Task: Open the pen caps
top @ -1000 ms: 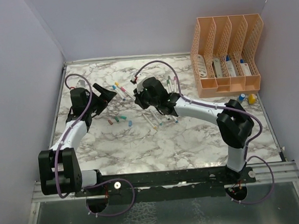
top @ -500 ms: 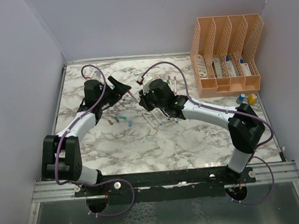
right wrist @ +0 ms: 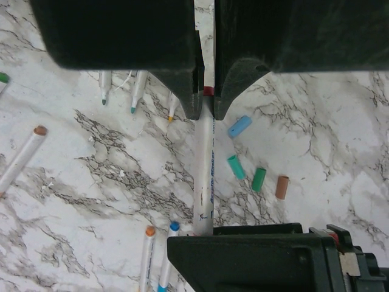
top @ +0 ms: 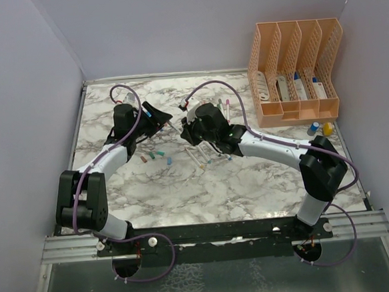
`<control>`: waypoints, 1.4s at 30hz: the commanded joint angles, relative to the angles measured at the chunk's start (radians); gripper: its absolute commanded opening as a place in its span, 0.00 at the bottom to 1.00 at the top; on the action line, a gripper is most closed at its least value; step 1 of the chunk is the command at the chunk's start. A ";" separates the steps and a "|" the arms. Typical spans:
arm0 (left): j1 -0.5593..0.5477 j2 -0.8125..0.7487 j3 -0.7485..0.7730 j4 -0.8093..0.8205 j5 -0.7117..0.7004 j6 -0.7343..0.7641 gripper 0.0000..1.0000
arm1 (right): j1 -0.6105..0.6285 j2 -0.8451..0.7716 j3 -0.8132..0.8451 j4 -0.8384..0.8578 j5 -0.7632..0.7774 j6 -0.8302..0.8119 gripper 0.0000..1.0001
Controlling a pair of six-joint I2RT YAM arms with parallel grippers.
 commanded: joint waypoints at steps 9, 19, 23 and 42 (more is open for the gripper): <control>-0.017 0.028 0.034 0.063 0.010 -0.017 0.46 | 0.007 -0.032 -0.015 0.052 -0.067 0.002 0.01; -0.017 0.041 0.037 0.077 0.022 -0.022 0.29 | 0.007 -0.020 -0.010 0.048 -0.070 0.002 0.01; -0.017 0.046 0.038 0.081 0.031 -0.022 0.13 | 0.007 -0.012 -0.005 0.045 -0.071 0.002 0.01; -0.074 0.024 0.027 0.087 0.047 -0.010 0.00 | 0.006 0.094 0.130 -0.030 -0.056 0.024 0.70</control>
